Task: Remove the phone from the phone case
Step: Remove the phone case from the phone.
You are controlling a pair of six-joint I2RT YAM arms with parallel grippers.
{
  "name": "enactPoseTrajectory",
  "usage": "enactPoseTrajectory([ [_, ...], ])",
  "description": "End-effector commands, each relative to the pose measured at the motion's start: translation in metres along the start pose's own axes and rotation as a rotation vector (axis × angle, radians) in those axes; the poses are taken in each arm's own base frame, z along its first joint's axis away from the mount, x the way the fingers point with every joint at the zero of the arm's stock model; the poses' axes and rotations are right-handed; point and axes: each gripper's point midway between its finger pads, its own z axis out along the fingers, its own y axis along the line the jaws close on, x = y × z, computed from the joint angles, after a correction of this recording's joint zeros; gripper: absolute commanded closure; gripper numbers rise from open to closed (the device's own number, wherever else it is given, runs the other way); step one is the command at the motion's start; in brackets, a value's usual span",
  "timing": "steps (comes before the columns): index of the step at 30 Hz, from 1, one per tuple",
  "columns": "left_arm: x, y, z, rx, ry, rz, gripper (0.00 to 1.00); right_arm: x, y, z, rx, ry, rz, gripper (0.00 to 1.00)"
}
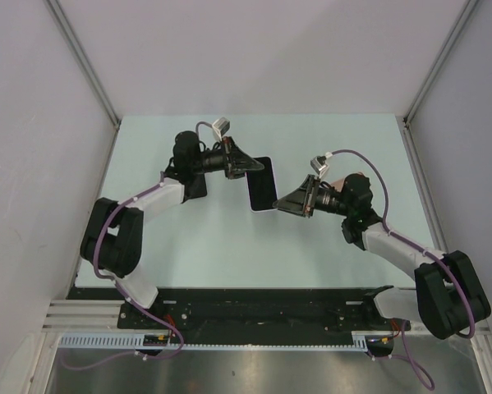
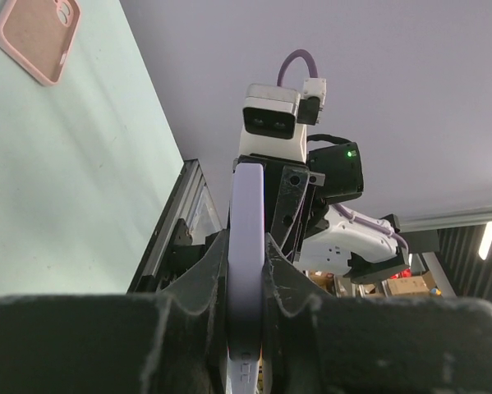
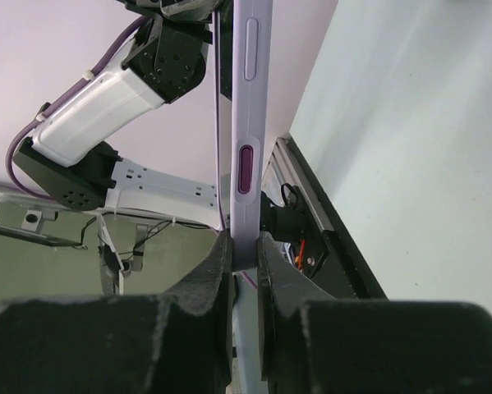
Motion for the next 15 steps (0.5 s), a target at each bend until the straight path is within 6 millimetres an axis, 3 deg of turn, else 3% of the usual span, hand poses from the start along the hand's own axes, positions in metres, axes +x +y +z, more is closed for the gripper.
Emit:
enactPoseTrajectory([
  [1,-0.016,-0.021,-0.006,0.003,-0.059,0.078,1.00,0.007,0.058,-0.001,-0.189,0.006,-0.186,1.00],
  [3,-0.016,-0.010,-0.004,-0.020,-0.058,0.045,1.00,0.009,0.077,-0.005,-0.246,-0.003,-0.246,1.00],
  [7,-0.014,-0.008,-0.003,-0.015,-0.027,0.020,1.00,0.018,0.115,-0.013,-0.381,0.002,-0.403,1.00],
  [11,-0.017,-0.007,-0.002,-0.044,-0.036,0.011,1.00,0.027,0.130,-0.016,-0.427,0.024,-0.483,1.00],
  [12,-0.017,0.003,-0.002,-0.079,-0.035,-0.028,1.00,0.029,0.132,-0.016,-0.432,0.029,-0.493,1.00],
  [15,-0.019,0.009,0.000,-0.075,-0.052,-0.046,1.00,0.030,0.134,-0.018,-0.425,0.026,-0.512,1.00],
])
